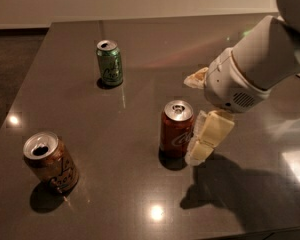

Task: Move coke can near green can

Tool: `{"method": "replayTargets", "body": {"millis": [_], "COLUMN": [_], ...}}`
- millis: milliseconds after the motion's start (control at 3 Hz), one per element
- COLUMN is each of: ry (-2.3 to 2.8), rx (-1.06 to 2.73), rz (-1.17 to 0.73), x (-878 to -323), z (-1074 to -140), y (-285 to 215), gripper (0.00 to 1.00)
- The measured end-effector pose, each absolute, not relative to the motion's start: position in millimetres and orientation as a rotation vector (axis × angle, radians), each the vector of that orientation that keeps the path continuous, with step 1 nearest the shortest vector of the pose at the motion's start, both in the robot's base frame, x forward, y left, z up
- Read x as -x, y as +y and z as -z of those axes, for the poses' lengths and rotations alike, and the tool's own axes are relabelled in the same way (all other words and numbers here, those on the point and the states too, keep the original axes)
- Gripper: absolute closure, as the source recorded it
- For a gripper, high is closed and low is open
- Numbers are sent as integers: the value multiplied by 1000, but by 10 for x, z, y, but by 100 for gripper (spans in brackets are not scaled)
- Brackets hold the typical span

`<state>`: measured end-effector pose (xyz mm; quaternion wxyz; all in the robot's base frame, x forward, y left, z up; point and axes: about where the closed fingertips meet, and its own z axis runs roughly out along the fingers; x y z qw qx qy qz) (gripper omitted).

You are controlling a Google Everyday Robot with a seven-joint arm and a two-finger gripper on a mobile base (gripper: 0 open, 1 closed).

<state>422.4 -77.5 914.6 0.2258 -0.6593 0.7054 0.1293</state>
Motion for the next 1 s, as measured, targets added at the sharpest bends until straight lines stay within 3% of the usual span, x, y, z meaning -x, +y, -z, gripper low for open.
{"method": "replayTargets", "body": {"millis": [333,667,1000], "ry": [1923,1910,1911], "rx": [1816,1818,1809], "rz": [-396,-420,-427], "x": [-4244,-4271,-4290], "z": [-9084,-9048,-9044], "y": [-655,-600,-617], "gripper": [0,15,46]}}
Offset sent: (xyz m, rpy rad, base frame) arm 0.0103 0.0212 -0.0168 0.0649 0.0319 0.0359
